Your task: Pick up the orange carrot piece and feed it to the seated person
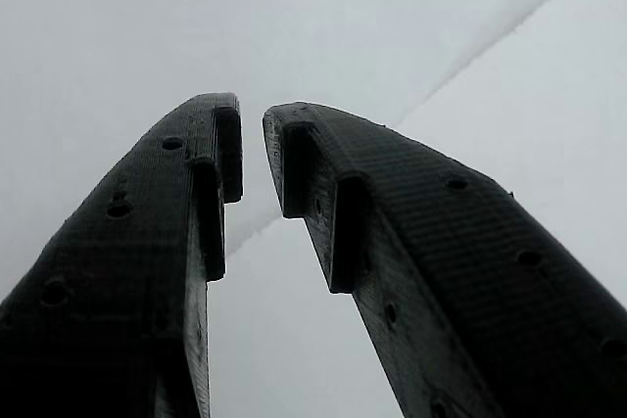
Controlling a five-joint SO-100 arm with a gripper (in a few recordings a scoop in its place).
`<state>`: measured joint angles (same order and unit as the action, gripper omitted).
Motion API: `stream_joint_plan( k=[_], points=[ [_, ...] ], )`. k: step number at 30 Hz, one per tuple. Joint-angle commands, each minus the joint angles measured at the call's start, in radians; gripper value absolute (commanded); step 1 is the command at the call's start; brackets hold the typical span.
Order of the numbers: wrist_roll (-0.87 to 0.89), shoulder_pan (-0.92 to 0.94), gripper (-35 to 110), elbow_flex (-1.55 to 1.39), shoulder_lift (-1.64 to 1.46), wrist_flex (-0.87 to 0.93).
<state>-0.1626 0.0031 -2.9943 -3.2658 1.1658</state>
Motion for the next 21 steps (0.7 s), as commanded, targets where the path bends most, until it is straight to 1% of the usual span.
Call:
stream_joint_plan(
  k=[1,13,17,21],
  points=[
    [-0.006,-0.014,-2,0.074,-0.017,0.014],
    [-0.006,0.005,-2,0.091,0.006,0.014],
    [-0.006,0.043,-2,0.112,0.095,0.011],
    [-0.006,0.132,-2,0.229,0.245,-0.029]
  ],
)
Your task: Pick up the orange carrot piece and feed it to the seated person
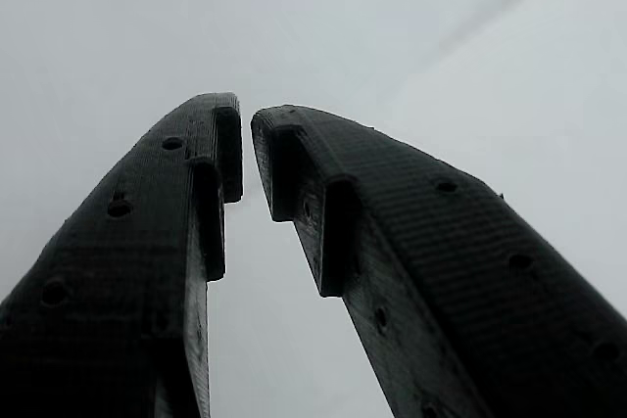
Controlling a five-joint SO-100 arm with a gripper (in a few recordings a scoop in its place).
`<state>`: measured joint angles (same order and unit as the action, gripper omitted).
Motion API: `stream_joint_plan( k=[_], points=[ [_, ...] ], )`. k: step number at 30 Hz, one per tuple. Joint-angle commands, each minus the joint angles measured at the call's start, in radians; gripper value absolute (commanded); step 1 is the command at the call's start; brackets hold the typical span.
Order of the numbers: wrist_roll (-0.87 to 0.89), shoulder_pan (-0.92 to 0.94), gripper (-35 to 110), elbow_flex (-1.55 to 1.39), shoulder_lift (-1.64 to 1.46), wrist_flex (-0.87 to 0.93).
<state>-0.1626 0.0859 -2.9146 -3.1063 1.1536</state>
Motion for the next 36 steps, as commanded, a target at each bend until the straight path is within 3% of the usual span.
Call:
stream_joint_plan(
  k=[1,14,36],
  points=[
    [-0.006,0.075,-2,0.181,0.132,-0.032],
    [-0.006,0.423,-2,0.594,0.799,-0.086],
    [-0.021,0.865,-2,1.112,1.411,-0.087]
  ],
)
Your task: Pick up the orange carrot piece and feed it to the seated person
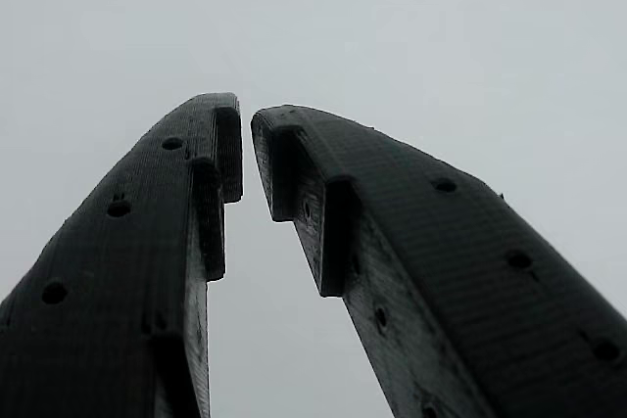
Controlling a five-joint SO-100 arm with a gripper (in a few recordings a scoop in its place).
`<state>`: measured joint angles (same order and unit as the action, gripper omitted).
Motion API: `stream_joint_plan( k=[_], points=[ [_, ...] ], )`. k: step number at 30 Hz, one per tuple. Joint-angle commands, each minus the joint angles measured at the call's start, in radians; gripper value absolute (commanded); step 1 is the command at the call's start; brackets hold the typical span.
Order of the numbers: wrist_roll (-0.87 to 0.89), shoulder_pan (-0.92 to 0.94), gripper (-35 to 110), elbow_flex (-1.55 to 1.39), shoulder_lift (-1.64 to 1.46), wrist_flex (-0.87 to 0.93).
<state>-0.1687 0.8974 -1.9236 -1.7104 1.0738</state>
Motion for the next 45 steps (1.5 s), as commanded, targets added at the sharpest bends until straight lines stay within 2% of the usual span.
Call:
stream_joint_plan(
  k=[1,11,24,39,45],
  points=[
    [-0.015,0.072,-2,0.147,0.034,-0.008],
    [-0.017,0.239,-2,0.319,0.158,-0.008],
    [-0.018,0.442,-2,0.39,0.247,-0.008],
    [-0.023,0.477,-2,0.595,0.391,0.003],
    [-0.166,0.48,-2,0.603,0.38,0.006]
  ],
)
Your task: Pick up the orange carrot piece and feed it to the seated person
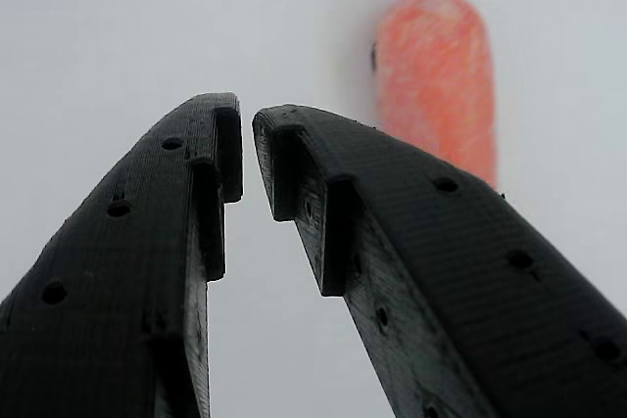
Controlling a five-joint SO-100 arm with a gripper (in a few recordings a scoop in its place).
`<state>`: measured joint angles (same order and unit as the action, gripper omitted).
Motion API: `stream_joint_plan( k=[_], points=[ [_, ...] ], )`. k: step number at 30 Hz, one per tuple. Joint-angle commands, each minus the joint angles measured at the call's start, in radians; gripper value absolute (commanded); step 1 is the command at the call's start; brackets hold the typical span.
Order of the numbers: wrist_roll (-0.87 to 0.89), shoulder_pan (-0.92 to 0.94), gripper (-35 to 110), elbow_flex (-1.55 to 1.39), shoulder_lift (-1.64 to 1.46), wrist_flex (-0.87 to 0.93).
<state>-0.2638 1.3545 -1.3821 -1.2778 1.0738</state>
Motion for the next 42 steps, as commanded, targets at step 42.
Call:
stream_joint_plan(
  k=[42],
  points=[
    [-0.227,0.13,-1,0.06,-0.052,-0.008]
  ],
)
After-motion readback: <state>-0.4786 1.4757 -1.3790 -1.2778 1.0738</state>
